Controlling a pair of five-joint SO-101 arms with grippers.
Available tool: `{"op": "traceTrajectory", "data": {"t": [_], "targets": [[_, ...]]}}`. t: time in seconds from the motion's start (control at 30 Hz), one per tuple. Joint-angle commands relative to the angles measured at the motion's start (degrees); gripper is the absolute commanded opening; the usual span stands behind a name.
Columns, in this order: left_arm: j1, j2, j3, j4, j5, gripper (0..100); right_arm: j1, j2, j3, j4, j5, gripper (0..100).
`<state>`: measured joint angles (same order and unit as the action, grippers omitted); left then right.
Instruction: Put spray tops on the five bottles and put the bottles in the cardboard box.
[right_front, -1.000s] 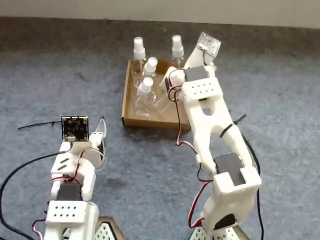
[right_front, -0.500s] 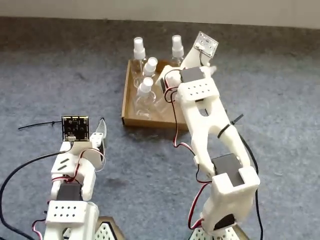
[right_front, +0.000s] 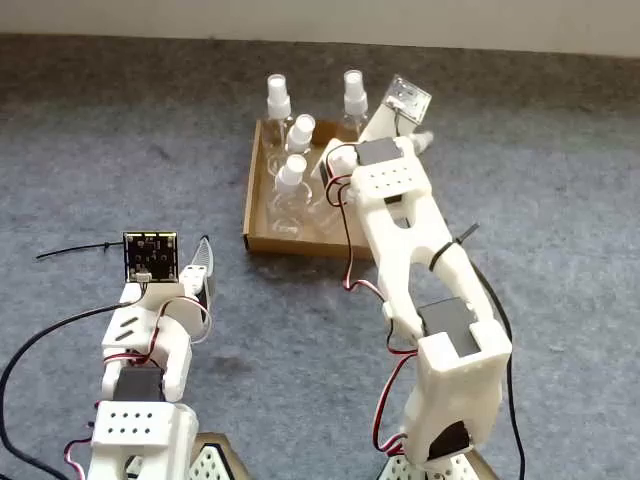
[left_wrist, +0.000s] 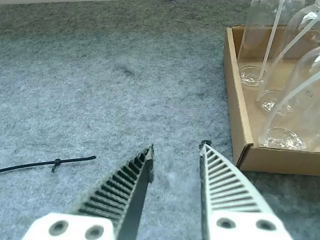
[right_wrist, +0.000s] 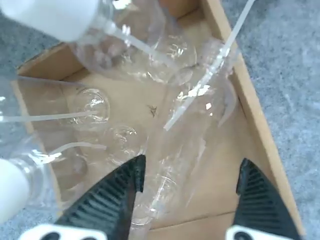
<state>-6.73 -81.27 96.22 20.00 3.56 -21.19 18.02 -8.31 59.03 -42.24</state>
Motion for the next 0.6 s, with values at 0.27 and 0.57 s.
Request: {"op": "traceTrajectory", "data": {"t": [0.27, 0.57], "targets": [[-0.84, -1.01, 1.45, 0.18, -0.26, 15, 0.04, -0.75, -3.38, -5.23, -0.09, 25.3], [-0.84, -1.01, 1.45, 0.18, -0.26, 15, 0.13, -0.75, -3.21, -5.23, 0.00, 25.3]]}}
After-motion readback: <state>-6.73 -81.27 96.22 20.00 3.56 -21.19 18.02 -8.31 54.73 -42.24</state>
